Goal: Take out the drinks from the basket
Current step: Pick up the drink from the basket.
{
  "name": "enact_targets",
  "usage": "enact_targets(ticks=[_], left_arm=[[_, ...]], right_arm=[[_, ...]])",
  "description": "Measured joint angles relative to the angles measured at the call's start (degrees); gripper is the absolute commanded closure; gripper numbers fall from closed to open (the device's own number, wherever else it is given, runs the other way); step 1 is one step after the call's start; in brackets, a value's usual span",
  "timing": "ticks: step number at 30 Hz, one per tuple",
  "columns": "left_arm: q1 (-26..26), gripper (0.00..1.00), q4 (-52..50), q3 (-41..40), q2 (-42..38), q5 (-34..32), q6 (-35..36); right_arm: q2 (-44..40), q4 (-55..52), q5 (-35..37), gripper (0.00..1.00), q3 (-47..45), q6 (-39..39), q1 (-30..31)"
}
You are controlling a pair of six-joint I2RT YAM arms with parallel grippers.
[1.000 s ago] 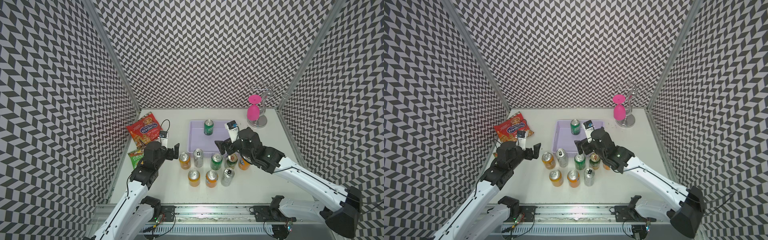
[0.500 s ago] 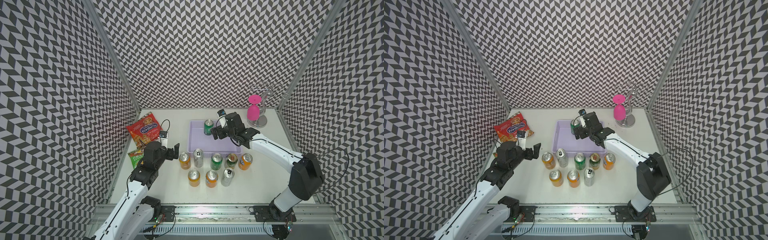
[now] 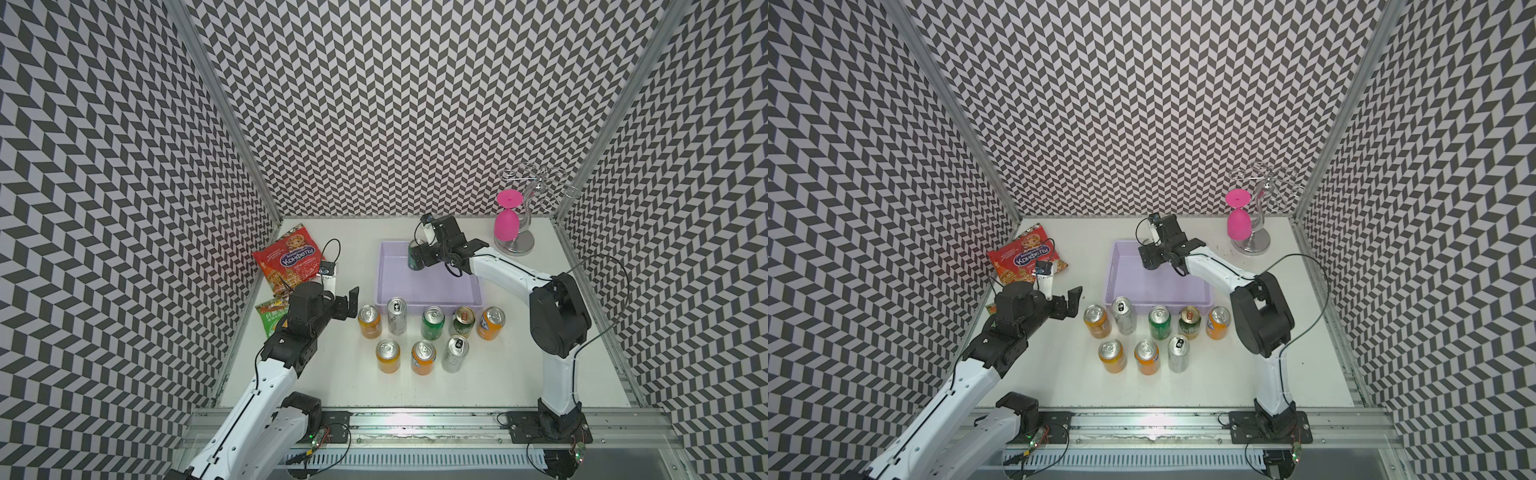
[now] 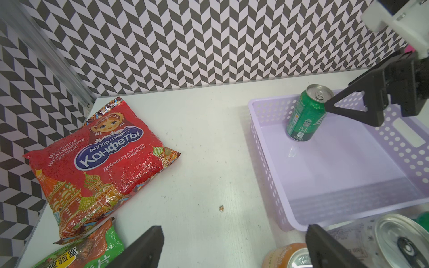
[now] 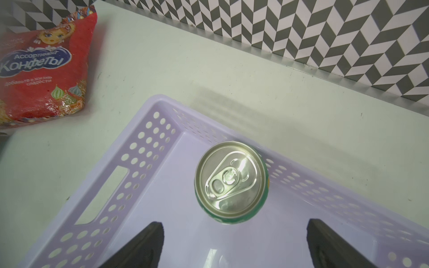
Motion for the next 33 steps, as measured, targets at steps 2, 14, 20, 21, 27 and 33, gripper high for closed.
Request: enact_targets(ticks=[2,14,20,21,27,33], left_arm=[[0.04,0.01,0.0,0.0,0.0,0.0,0.02],[0.04,0.01,0.0,0.0,-0.02,0.02,0.0],[0.31,0.01,0.0,0.0,-0.04,0.35,0.0],[0.31,0.01,0.0,0.0,-0.04,0.39,0.02],[0.42,0.01,0.0,0.0,-0.04,0.46,0.02],[0.42,0.01,0.0,0.0,-0.04,0.48,0.0]], right_arm=[[1.4,-0.11,0.28,0.01,0.83,0.02,0.0],[7.61,-0.02,0.11,0.01,4.85,0.09,-0.04],[10.82,0.04,0.09,0.1,7.32,0.42,-0.04],[11.13,0.0,0.02,0.11,7.5,0.46,-0.04],[11.74,0.07,-0.7,0.23,7.8,0.76,-0.02],[11.74,0.13,-0.9,0.29,7.85,0.87,-0.04]])
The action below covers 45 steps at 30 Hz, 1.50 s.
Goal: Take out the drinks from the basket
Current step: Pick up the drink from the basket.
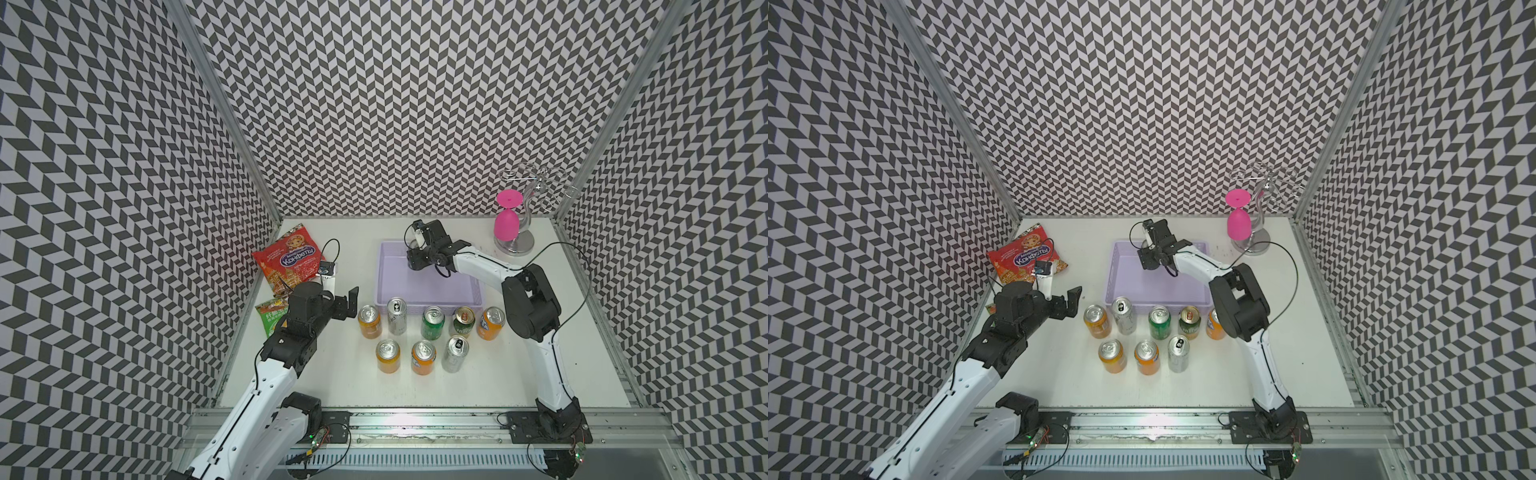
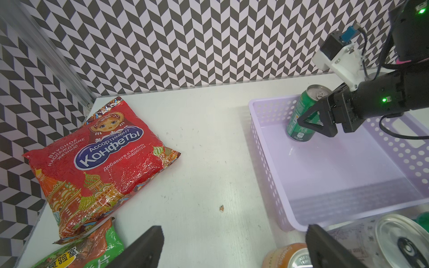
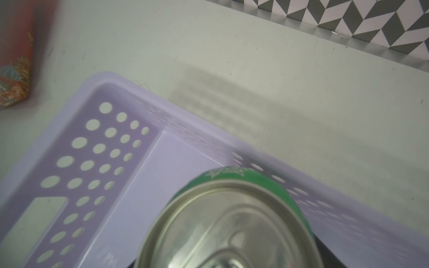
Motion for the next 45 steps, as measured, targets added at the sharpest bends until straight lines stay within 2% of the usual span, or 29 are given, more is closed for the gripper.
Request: enact_targets(ticks=[10,21,37,45], left_arm=[[0.0,0.01,0.0,0.0,0.0,0.17,0.0],[0.0,0.01,0.0,0.0,0.0,0.37,0.0],[0.0,0.01,0.0,0.0,0.0,0.57,0.02],[0.02,0.01,0.0,0.0,0.0,0.57,0.02]], right_arm=[[-0.17,0.04,-0.2,0.37,-0.02,-0.44,0.0],[-5.81,-0.09,-0.22,0.38,-6.21,-1.05,0.0],[-26.88,-0.17,0.7,0.38,-19.87,-0.87,0.26],[-39.12,-1.88,3.32,0.38,-26.86,-0.66,2.89]])
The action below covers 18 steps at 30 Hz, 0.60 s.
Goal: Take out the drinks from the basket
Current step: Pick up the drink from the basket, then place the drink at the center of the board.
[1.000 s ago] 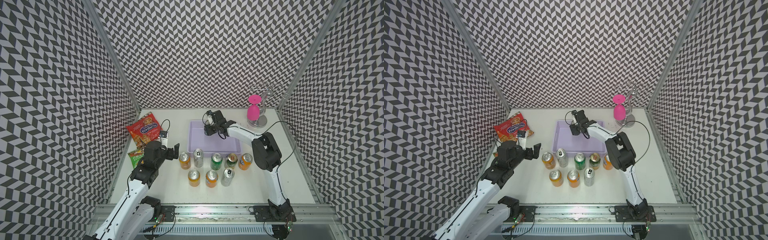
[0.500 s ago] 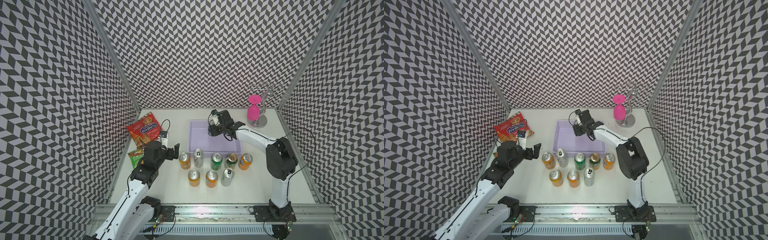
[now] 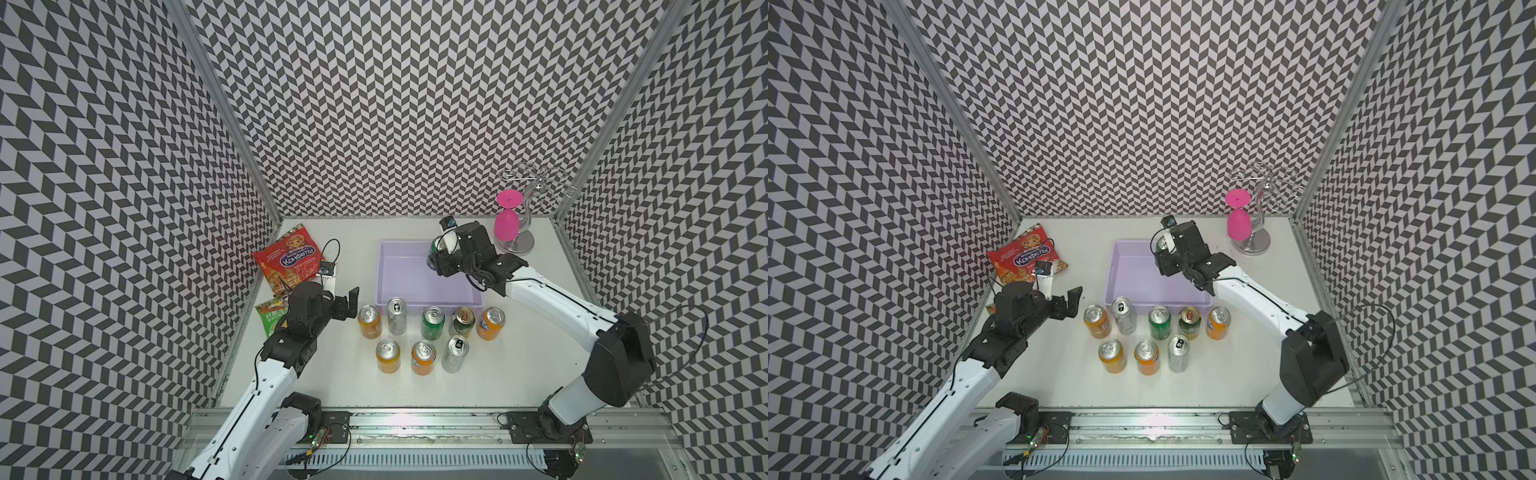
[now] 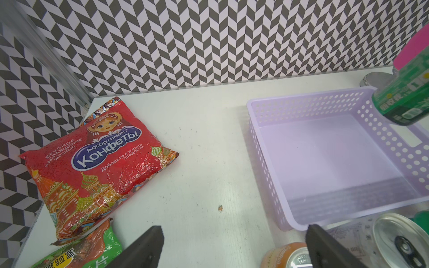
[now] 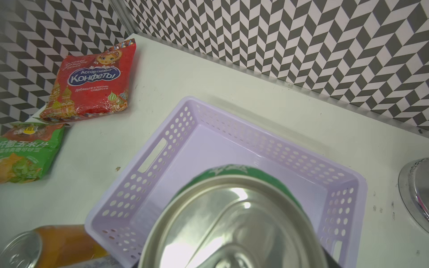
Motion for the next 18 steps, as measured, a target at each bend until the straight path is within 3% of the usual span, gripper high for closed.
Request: enact_targets(ticks=[8,18], left_arm=[[0.11,0.01,0.0,0.0,0.0,-0.02,0.0],[0.37,0.01,0.0,0.0,0.0,0.0,0.0]], right_arm=[[-12.9,-3.5,1.75,0.38,-6.45,1.46,3.08],[-23.34,-12.33,4.7,0.38,-6.86,5.35,5.88]])
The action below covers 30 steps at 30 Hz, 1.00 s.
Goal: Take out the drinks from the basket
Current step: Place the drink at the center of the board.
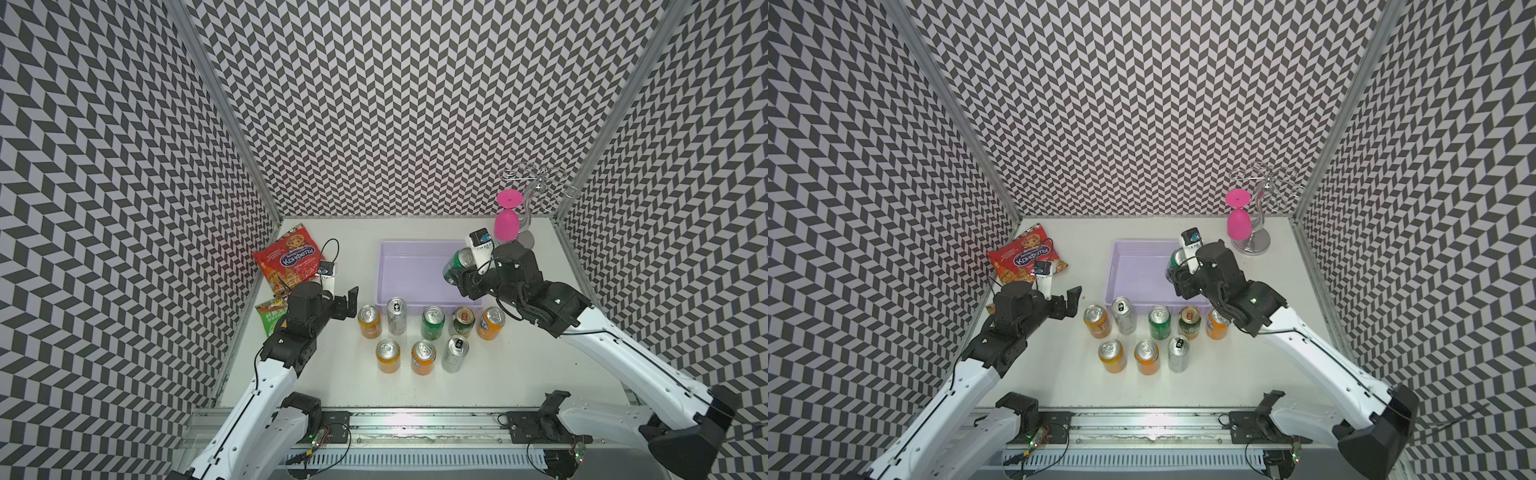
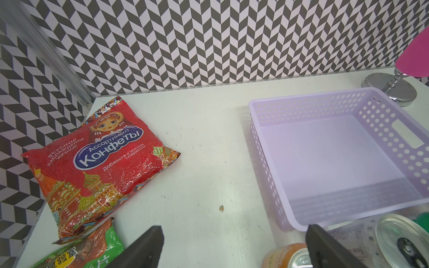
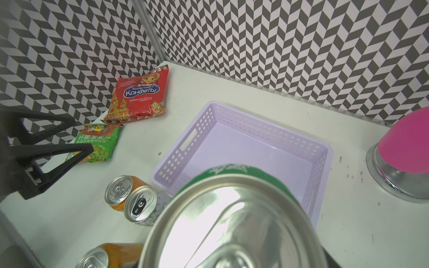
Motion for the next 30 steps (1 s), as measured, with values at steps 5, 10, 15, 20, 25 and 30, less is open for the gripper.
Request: enact_targets(ticks=[5,10,15,20,25,30], left_arm=[[0.0,0.01,0.0,0.0,0.0,0.04,0.0],[0.13,0.01,0.0,0.0,0.0,0.11,0.0],[0.37,0.01,0.0,0.0,0.0,0.28,0.0],[0.37,0.01,0.0,0.0,0.0,0.31,0.0],[0.37,0.01,0.0,0.0,-0.22,0.28,-0.02],[0.37,0.01,0.0,0.0,-0.52,0.31,0.0]], right_arm=[[-2.84,-7.43,2.93,0.38,-0.85,3.61,2.54],[-5.4,-13.55,6.01,0.38,-0.85,8.02,5.57],[-8.22,-16.46,7.82,0.39,-2.67,12.72,7.02],[-10.01,-19.34,8.59,0.39,-6.56,17.05,7.3],[-11.5,-20.74,8.66,0.39,-9.99,20.44,7.69],[-14.69,-20.96,8.31,0.39,-14.75,23.78,8.11]])
